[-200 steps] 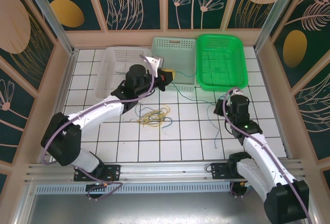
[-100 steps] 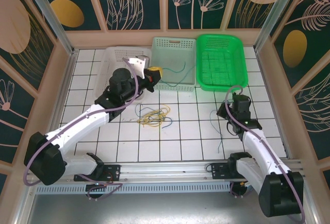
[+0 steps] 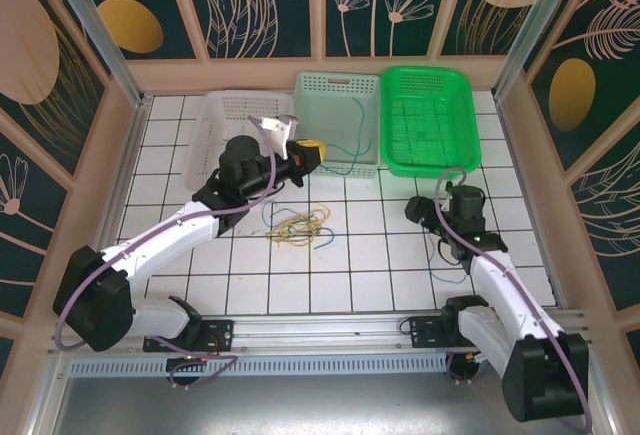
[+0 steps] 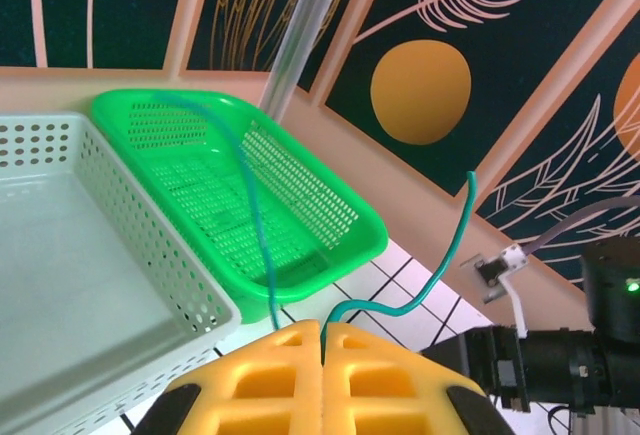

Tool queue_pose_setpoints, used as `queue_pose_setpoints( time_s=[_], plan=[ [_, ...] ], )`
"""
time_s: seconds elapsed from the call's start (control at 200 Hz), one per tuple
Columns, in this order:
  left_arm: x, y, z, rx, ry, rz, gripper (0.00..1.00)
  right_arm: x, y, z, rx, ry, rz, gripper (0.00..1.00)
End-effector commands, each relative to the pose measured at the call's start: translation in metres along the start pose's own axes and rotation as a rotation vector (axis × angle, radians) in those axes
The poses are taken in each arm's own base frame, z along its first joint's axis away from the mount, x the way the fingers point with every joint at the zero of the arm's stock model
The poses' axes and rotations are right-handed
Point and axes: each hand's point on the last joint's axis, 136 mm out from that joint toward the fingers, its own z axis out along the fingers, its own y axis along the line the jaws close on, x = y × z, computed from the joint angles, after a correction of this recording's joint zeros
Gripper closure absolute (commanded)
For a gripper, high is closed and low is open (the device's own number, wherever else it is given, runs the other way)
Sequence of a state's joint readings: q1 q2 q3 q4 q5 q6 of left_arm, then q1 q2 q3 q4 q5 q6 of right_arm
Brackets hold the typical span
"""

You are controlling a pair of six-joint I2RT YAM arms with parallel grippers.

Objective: Untangle the cables

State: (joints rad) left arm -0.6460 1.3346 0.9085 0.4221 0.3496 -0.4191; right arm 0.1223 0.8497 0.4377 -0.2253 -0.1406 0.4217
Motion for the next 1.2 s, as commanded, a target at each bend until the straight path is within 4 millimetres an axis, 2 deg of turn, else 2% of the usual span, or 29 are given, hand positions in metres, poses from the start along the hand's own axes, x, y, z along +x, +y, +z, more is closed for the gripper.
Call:
queue_pose_setpoints(
  time_s=[0.0,0.06,0.14,0.225,0.34,0.445,0.515,0.696,0.931,1.076,1.196],
  plan=[
    [-0.012,-0.014,-0.001,0.076,-0.045,0.016,1.0,-0.027,0.036,-0.022,-0.143,-0.082,-0.017,0.15],
    [-0.012,-0.015,-0.001,0.081,-0.046,0.018,1.0,-0.033,0.051,-0.029,-0.213,-0.096,-0.014,0.16],
    [-0.013,-0.012,-0.002,0.058,-0.052,0.031,1.0,-0.039,0.061,-0.034,-0.256,-0.102,-0.008,0.17],
    [-0.017,0.003,-0.007,-0.048,-0.064,0.054,1.0,-0.04,0.056,-0.031,-0.222,-0.101,-0.005,0.17],
    [-0.028,0.034,-0.027,-0.246,-0.112,0.101,1.0,-0.035,0.051,-0.026,-0.201,-0.085,-0.005,0.17],
    [-0.03,0.012,-0.033,-0.131,-0.115,0.147,1.0,-0.036,0.058,-0.026,-0.247,-0.095,0.004,0.19],
    [-0.027,-0.001,-0.031,-0.049,-0.107,0.154,1.0,-0.042,0.074,-0.028,-0.333,-0.111,0.015,0.2],
    [-0.022,-0.013,-0.029,0.039,-0.124,0.149,1.0,-0.05,0.118,-0.033,-0.545,-0.103,0.032,0.2],
    [-0.016,-0.021,-0.025,0.103,-0.107,0.152,1.0,-0.057,0.168,-0.036,-0.682,-0.101,-0.046,0.18],
    [-0.015,-0.029,-0.024,0.163,-0.112,0.139,1.0,-0.055,0.183,-0.027,-0.707,-0.081,-0.08,0.18],
    [-0.01,-0.031,-0.02,0.195,-0.094,0.13,1.0,-0.062,0.192,-0.026,-0.732,-0.105,-0.082,0.18]
  ],
)
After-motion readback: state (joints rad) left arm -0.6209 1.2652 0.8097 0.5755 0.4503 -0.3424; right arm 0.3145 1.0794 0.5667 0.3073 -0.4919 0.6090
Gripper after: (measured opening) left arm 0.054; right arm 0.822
